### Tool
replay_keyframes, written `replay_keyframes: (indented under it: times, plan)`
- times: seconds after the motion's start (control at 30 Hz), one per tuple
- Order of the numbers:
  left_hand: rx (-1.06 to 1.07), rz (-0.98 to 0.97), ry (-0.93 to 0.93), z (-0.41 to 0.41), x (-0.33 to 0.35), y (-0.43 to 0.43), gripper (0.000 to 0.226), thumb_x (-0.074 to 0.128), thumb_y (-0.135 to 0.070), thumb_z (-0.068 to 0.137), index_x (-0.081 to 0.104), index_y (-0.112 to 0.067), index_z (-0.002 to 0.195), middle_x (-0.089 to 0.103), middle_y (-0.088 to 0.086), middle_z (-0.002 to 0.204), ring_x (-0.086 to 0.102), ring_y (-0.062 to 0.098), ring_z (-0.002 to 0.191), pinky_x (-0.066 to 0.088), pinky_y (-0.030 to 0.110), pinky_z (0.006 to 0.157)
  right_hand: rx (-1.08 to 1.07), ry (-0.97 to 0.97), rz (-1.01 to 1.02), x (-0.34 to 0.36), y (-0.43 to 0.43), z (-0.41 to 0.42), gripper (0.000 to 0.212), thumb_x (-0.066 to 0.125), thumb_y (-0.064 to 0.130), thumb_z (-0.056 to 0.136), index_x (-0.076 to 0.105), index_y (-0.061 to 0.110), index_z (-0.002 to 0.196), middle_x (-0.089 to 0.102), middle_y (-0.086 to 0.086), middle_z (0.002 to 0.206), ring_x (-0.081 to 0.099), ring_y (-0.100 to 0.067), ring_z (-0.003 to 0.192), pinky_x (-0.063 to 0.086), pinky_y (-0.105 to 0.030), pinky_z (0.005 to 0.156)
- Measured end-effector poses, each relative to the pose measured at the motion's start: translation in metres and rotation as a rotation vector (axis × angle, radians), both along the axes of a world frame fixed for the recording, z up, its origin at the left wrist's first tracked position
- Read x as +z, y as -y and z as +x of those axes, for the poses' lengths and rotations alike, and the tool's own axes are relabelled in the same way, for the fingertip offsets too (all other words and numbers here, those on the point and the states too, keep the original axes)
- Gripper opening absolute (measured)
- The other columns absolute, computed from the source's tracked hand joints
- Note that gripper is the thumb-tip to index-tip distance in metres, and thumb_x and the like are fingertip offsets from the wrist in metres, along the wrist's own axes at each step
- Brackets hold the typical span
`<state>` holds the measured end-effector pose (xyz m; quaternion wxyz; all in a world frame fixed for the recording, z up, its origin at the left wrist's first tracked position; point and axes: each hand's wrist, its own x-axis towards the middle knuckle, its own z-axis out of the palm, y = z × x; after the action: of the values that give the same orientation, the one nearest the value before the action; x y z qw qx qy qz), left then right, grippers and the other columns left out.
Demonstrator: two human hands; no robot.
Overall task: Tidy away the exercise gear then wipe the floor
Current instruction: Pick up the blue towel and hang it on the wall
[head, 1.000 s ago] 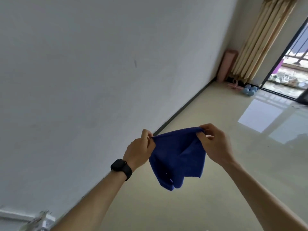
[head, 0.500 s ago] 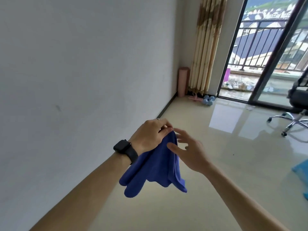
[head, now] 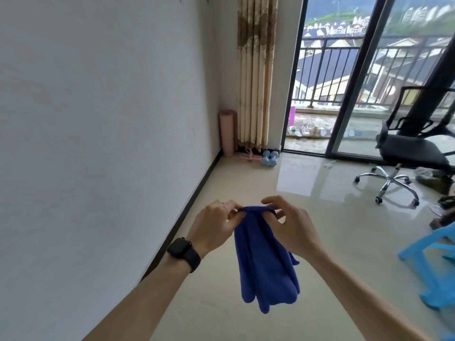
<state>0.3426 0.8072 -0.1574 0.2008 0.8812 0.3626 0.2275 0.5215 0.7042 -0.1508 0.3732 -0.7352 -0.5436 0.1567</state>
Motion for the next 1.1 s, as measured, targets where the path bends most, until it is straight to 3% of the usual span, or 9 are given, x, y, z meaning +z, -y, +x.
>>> replay_keyframes:
  times: [0.07,0.13,0.37,0.6,0.8,1.1]
  plan:
    - [-0.083,0.000,-0.007,0.044,0.010,-0.039,0.023,0.054,-0.045,0.096,0.069,-0.033,0.110,0.069,-0.009,0.090,0.061,0.008,0.087,0.054,0.036,0.077,0.031,0.043,-0.036,0.002,-0.033,0.030,0.021,0.059,0.042,0.094,0.062,0.046,0.114,0.067,0.027,0.089,0.063,0.003,0.078,0.053,-0.026,0.074]
    - [-0.160,0.047,-0.059,0.087,0.021,-0.078,0.023,0.054,-0.047,0.096,0.069,-0.035,0.109,0.069,-0.009,0.088,0.059,0.010,0.089,0.053,0.037,0.077,-0.003,0.118,-0.039,0.005,-0.066,0.065,0.015,0.058,0.043,0.095,0.068,0.042,0.106,0.069,0.023,0.085,0.063,-0.001,0.074,0.054,-0.029,0.072]
    - [-0.286,0.070,-0.112,0.210,0.026,-0.178,0.023,0.051,-0.039,0.099,0.066,-0.033,0.116,0.069,-0.013,0.099,0.057,0.009,0.095,0.046,0.028,0.076,-0.160,0.306,0.031,0.008,-0.152,0.190,0.011,0.061,0.025,0.096,0.072,0.026,0.099,0.071,0.011,0.085,0.060,-0.012,0.068,0.052,-0.031,0.065]
    - [-0.061,0.010,-0.242,0.308,0.002,-0.324,0.027,0.051,-0.040,0.096,0.064,-0.035,0.120,0.067,-0.010,0.118,0.060,0.014,0.110,0.051,0.038,0.092,-0.215,0.315,0.137,-0.005,-0.253,0.322,0.010,0.062,0.026,0.096,0.070,0.025,0.102,0.068,0.015,0.084,0.058,-0.010,0.062,0.050,-0.029,0.060]
    - [0.165,0.019,-0.380,0.382,0.007,-0.421,0.029,0.049,-0.037,0.096,0.065,-0.033,0.121,0.067,-0.008,0.120,0.059,0.017,0.113,0.047,0.033,0.091,-0.167,0.322,0.078,-0.005,-0.346,0.440,0.011,0.055,0.029,0.099,0.065,0.030,0.103,0.067,0.016,0.089,0.058,-0.011,0.066,0.045,-0.028,0.060]
    - [0.266,0.016,-0.427,0.484,0.004,-0.554,0.031,0.047,-0.036,0.097,0.065,-0.032,0.121,0.066,-0.008,0.119,0.058,0.017,0.112,0.045,0.034,0.090,-0.166,0.366,0.085,0.010,-0.499,0.580,0.011,0.055,0.029,0.099,0.066,0.031,0.103,0.069,0.016,0.093,0.059,-0.011,0.070,0.044,-0.028,0.063]
